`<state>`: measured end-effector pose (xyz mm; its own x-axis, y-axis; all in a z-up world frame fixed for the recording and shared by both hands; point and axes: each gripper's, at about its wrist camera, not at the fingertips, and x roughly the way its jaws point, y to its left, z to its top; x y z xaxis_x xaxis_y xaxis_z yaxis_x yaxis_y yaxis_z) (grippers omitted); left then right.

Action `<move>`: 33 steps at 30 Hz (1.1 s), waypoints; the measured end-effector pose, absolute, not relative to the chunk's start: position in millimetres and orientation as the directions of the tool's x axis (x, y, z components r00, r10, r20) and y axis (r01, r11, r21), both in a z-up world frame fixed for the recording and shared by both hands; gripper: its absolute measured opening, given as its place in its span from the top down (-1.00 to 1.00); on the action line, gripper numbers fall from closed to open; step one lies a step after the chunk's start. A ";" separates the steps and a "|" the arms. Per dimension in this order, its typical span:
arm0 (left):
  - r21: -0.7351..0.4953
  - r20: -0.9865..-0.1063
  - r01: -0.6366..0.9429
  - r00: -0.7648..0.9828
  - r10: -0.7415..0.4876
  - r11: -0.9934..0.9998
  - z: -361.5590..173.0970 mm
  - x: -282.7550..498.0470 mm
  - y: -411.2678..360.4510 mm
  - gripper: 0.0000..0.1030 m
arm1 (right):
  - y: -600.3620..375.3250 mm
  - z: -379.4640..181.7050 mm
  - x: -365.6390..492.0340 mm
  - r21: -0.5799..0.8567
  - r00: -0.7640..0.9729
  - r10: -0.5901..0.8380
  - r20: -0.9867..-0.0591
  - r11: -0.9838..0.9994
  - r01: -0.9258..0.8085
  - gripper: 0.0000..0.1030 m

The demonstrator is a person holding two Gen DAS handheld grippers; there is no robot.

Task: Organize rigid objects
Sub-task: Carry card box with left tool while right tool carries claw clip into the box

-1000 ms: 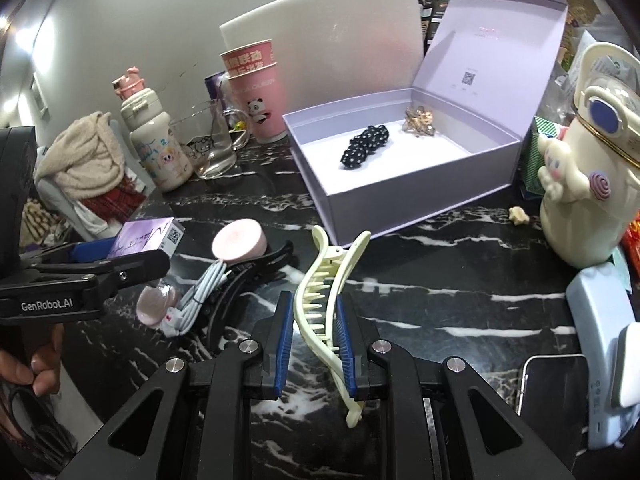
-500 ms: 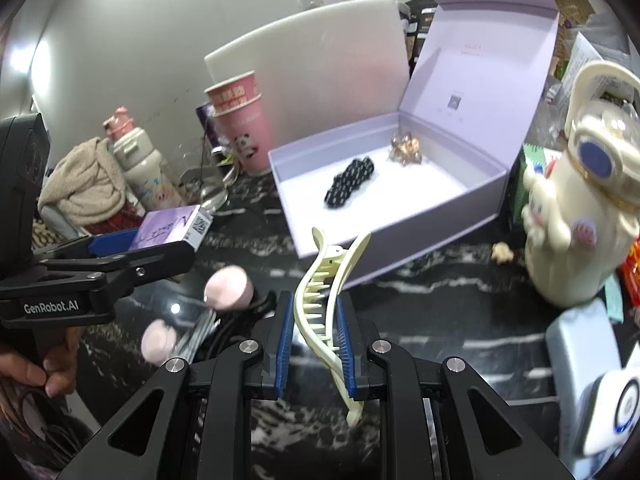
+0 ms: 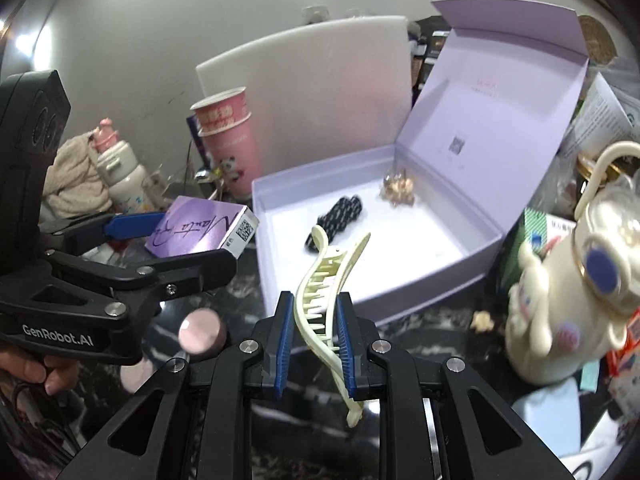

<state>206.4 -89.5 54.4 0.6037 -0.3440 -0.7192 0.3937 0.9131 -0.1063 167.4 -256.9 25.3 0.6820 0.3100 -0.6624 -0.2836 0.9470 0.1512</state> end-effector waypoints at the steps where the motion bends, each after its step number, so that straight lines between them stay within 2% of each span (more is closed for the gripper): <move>1: -0.103 -0.719 0.394 0.605 -0.342 0.913 54.6 211.7 -91.4 -0.85 | -258.6 26.7 171.2 0.151 0.686 0.307 -0.660 0.948 -0.280 0.60; 33: -0.089 -0.746 0.395 0.582 -0.324 0.914 30.4 324.2 -114.8 -0.85 | -282.3 25.2 272.8 0.109 0.721 0.217 -0.659 0.975 -0.194 0.60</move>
<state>324.2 -114.8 30.4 0.5819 -0.3238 -0.7460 0.3951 0.9143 -0.0886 272.8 -282.3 25.2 0.7206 0.2169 -0.6586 -0.1937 0.9750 0.1091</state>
